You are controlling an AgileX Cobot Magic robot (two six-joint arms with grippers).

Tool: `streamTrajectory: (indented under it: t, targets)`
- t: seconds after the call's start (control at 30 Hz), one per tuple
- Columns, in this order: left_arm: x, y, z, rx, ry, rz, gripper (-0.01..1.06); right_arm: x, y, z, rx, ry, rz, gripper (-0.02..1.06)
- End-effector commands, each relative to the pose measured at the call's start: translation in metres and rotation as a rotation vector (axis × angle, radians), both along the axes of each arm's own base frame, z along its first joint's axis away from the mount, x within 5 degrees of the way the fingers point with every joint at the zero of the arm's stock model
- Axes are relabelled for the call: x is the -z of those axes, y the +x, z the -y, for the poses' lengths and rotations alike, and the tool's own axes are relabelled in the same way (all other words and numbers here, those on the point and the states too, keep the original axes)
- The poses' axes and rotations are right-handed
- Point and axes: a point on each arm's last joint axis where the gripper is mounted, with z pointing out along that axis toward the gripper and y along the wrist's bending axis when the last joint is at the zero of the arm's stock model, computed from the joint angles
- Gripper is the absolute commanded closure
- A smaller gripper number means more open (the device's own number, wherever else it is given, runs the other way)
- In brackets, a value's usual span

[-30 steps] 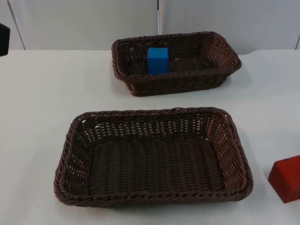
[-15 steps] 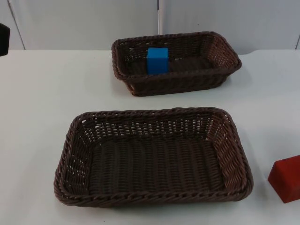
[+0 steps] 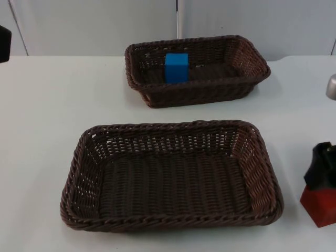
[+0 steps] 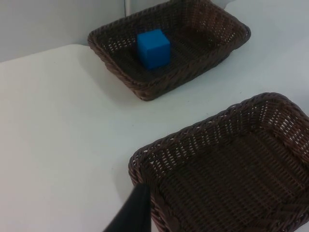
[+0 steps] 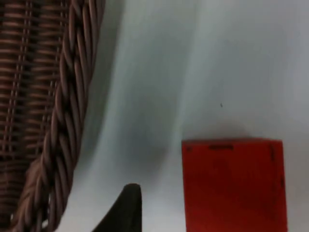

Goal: Pick up one cube with the left hand and place it into the upper basket. Pick up one cube with the right hand and place it into the lower basket.

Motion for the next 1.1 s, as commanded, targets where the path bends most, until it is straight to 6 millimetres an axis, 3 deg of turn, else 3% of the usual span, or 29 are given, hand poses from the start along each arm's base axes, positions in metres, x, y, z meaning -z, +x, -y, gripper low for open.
streamTrajectory:
  t: [0.0,0.27,0.53,0.63,0.67,0.8,0.83,1.0,1.03,1.07]
  targets:
    - [0.000,-0.001,0.000,-0.003,-0.016,0.001,0.08,0.006,0.006,-0.005,-0.015,0.010,0.029,0.00]
    - [0.000,-0.001,0.000,-0.003,-0.016,0.001,0.08,0.034,0.013,-0.008,-0.014,0.008,0.002,0.00]
    - [0.000,-0.001,0.000,-0.003,-0.016,0.001,0.08,0.043,0.015,-0.010,-0.012,0.015,0.008,0.04]
    - [0.000,-0.001,0.000,-0.003,-0.016,0.001,0.08,0.043,0.016,-0.010,-0.009,0.017,0.010,0.19]
    - [0.000,-0.001,0.000,-0.003,-0.016,0.001,0.08,0.043,0.016,-0.010,-0.009,0.017,0.010,0.19]
    - [0.000,-0.001,0.000,-0.003,-0.016,0.001,0.08,0.042,0.017,-0.011,-0.006,0.028,0.027,0.44]
    - [0.000,-0.001,0.000,-0.003,-0.016,0.001,0.08,0.042,0.017,-0.011,-0.006,0.028,0.027,0.44]
    - [0.000,0.000,0.000,-0.004,-0.007,0.005,0.08,0.037,0.018,-0.011,-0.006,0.039,0.051,0.94]
    - [0.000,0.000,0.000,-0.004,-0.007,0.005,0.08,0.037,0.018,-0.011,-0.006,0.039,0.051,0.94]
    - [0.000,0.000,0.000,-0.004,-0.005,0.006,0.08,0.033,0.018,-0.011,0.000,0.043,0.056,1.02]
